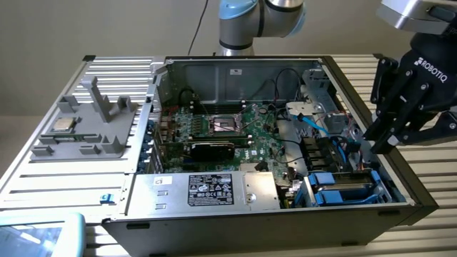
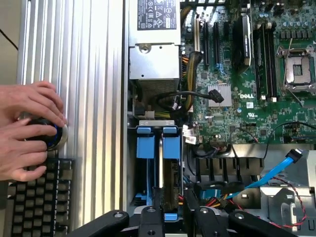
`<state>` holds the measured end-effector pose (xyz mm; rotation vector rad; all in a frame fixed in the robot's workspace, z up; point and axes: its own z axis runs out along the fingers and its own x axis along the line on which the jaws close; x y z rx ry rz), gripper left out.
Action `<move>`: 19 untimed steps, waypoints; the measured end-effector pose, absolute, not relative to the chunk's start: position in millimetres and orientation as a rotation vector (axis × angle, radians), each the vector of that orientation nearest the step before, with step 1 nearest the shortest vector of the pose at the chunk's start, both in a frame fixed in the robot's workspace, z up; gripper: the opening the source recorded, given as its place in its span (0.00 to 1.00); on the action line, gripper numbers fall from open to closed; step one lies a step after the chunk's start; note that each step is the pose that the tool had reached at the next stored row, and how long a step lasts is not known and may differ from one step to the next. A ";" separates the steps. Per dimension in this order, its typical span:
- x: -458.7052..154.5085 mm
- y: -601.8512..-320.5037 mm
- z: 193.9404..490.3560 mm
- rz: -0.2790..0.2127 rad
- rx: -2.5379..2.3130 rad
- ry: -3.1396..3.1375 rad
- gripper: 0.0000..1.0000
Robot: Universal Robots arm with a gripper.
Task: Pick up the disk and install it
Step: 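Insert the first disk wire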
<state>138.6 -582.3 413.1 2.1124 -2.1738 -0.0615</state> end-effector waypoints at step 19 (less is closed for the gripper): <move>138.6 -572.7 415.6 -0.024 2.095 -2.158 0.29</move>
